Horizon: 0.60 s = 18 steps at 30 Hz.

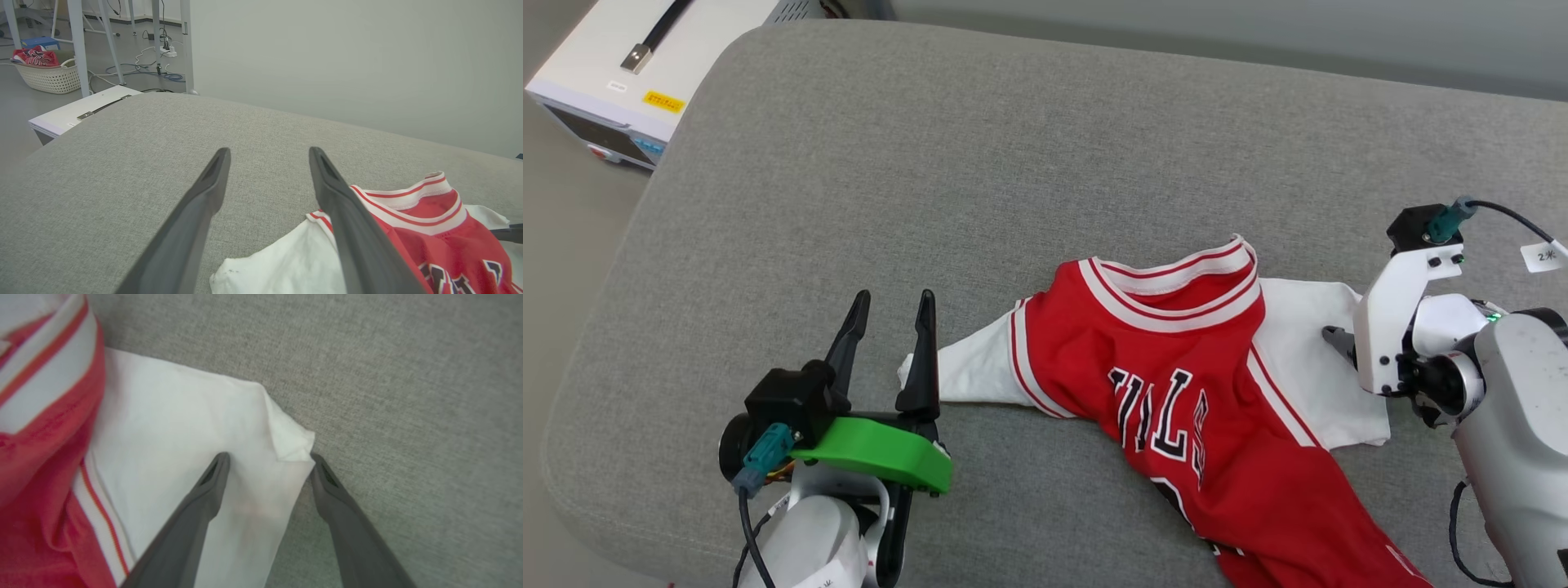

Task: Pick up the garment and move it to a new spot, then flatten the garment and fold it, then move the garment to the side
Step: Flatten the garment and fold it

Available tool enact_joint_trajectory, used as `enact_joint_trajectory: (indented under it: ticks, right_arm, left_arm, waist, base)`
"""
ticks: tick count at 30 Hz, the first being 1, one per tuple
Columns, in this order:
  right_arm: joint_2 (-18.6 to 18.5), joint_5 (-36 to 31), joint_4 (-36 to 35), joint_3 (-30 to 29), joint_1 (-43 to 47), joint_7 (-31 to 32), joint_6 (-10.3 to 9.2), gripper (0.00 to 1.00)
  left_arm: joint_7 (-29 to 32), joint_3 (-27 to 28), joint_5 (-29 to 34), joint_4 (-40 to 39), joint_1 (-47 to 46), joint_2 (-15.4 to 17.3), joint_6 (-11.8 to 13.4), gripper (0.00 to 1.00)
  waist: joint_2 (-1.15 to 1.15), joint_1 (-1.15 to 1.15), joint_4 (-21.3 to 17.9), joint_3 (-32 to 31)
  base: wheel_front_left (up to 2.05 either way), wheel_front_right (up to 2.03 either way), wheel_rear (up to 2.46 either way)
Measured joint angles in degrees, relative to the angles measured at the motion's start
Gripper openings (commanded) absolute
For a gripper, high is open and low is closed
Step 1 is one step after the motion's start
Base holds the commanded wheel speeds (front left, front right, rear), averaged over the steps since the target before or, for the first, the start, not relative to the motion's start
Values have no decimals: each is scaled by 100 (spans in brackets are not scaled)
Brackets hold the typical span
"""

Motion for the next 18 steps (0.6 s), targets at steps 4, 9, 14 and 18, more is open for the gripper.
enact_joint_trajectory:
  ticks: [4,9,14,18]
  right_arm:
    - [-83,107,102,233,-163,409,-2,100]
    - [-130,355,62,377,-209,466,-7,0]
    - [-205,483,-227,161,-21,-60,1,0]
    - [-319,477,-740,-211,360,-323,2,0]
  left_arm:
    - [-1,80,-2,137,2,-49,-80,100]
    - [1,119,-53,319,8,-52,-160,100]
    - [344,207,-174,434,9,175,-241,100]
    - [1090,236,-446,436,-2,519,-469,100]
  waist:
    - [0,0,69,97]
    - [0,0,-5,73]
    - [0,0,-103,-102]
    - [0,0,-197,-278]
  base:
    - [0,0,0]
    - [0,0,0]
    - [0,0,0]
    - [0,0,0]
